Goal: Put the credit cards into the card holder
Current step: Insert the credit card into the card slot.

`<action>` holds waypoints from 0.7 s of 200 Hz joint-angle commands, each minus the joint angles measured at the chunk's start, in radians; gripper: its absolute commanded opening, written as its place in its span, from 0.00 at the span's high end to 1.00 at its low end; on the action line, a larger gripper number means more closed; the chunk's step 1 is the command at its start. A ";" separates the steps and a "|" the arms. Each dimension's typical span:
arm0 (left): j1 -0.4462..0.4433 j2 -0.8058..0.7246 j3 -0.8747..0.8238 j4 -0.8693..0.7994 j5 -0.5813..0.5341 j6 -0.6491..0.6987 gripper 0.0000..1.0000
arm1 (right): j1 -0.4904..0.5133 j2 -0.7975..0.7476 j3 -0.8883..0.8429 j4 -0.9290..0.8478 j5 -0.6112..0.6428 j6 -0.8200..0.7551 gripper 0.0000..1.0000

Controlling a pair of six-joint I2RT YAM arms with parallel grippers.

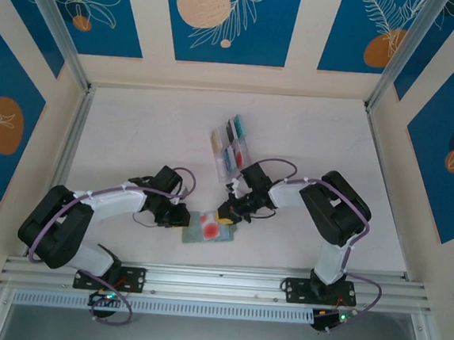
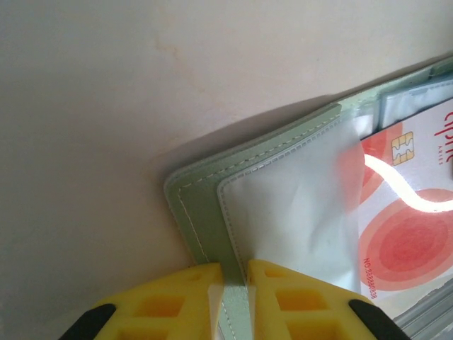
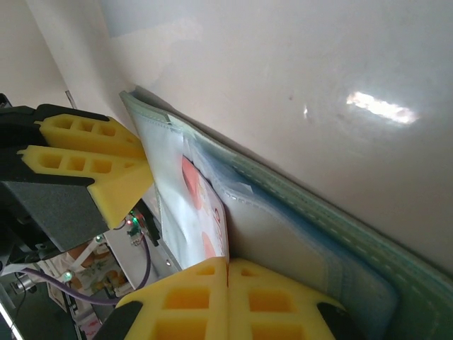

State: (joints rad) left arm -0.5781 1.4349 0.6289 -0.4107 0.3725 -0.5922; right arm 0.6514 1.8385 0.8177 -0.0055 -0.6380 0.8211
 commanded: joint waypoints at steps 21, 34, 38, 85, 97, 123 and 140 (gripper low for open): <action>-0.009 0.022 -0.036 -0.038 -0.033 0.007 0.81 | 0.036 0.029 0.046 0.068 -0.030 -0.003 1.00; -0.009 0.014 -0.032 -0.047 -0.042 0.001 0.83 | 0.037 0.013 0.046 0.040 -0.023 -0.024 1.00; -0.009 0.011 -0.032 -0.050 -0.044 -0.001 0.83 | 0.037 0.009 0.042 0.038 -0.023 -0.027 1.00; -0.009 -0.023 -0.018 -0.093 -0.086 -0.010 0.87 | 0.043 -0.030 0.008 0.040 -0.043 -0.055 1.00; -0.008 -0.013 -0.017 -0.087 -0.083 -0.009 0.87 | 0.043 -0.035 0.006 0.042 -0.050 -0.060 1.00; -0.008 0.010 -0.016 -0.079 -0.087 -0.008 0.88 | 0.044 -0.052 0.004 0.039 -0.052 -0.071 1.00; -0.007 0.016 -0.018 -0.073 -0.084 -0.011 0.89 | 0.044 -0.053 0.003 0.037 -0.059 -0.079 1.00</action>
State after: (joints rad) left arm -0.5793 1.4162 0.6292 -0.4492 0.3233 -0.5995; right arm 0.6788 1.8080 0.8192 0.0280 -0.6605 0.7738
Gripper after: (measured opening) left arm 0.113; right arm 0.050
